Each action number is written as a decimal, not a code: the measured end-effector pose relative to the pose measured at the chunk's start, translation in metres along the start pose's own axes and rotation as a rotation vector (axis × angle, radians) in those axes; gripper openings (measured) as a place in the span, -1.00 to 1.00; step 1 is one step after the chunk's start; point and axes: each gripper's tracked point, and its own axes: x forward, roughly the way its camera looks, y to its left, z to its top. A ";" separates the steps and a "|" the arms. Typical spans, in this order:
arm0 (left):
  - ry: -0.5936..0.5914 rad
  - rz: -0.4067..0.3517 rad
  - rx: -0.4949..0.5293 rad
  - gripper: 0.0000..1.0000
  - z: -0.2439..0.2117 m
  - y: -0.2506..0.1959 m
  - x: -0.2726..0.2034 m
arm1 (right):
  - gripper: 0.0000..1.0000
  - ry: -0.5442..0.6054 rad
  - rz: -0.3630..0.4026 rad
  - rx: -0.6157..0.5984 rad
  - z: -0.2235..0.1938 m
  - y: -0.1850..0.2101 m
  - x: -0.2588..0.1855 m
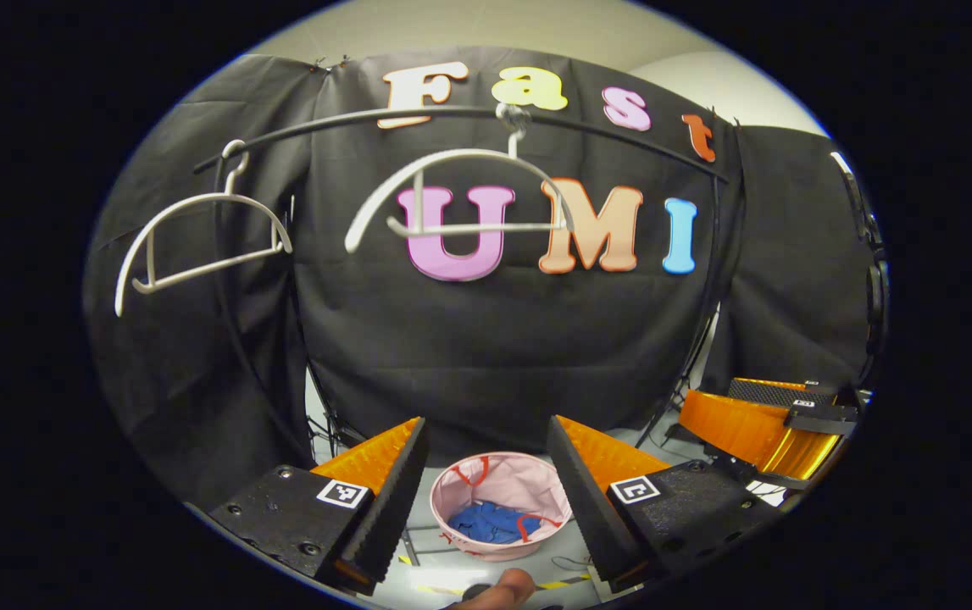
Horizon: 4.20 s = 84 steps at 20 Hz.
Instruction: Grasp the clothes on the hanger with both hands and then place them into the laundry hamper below.
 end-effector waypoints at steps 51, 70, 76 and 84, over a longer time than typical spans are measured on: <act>-0.257 0.074 0.060 0.67 0.106 0.019 -0.015 | 0.97 -0.270 0.013 -0.064 0.103 -0.019 -0.036; -0.283 -0.107 0.097 0.75 0.124 -0.051 0.025 | 0.97 -0.288 -0.088 -0.088 0.119 -0.063 -0.039; -0.283 -0.142 0.065 0.71 0.129 -0.060 0.044 | 1.00 -0.305 -0.112 -0.077 0.128 -0.065 -0.028; -0.269 -0.140 0.040 0.72 0.115 -0.066 0.054 | 0.97 -0.290 -0.101 -0.071 0.123 -0.061 -0.017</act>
